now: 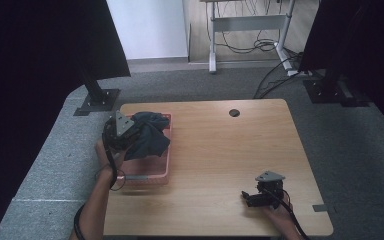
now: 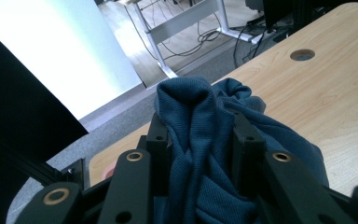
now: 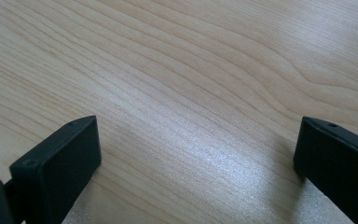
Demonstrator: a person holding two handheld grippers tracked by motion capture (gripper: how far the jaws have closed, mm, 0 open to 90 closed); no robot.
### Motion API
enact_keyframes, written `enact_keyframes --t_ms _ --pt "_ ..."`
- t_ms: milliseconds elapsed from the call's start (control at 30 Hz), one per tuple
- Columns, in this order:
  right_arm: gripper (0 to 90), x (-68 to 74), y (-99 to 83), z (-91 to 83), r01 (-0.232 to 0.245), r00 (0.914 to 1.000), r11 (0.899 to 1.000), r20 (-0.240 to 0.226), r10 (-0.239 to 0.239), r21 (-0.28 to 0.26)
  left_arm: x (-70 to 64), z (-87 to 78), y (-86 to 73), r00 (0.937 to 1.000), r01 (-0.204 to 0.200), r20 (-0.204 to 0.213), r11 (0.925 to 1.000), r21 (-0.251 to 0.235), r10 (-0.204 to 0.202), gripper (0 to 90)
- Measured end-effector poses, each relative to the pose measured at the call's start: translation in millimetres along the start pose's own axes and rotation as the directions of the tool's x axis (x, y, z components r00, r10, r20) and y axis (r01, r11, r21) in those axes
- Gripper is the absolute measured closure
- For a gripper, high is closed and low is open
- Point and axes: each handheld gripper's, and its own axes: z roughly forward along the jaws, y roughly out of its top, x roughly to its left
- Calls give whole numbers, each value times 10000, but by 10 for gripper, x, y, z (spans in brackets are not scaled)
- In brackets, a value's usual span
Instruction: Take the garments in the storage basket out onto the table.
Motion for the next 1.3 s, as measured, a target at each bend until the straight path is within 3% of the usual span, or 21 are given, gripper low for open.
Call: enact_keyframes --t_ms 1300 --pt "2 1 0 0 -4 10000 10000 1 4 -2 -130 -129 322 9991 -417 26 9964 -731 420 662"
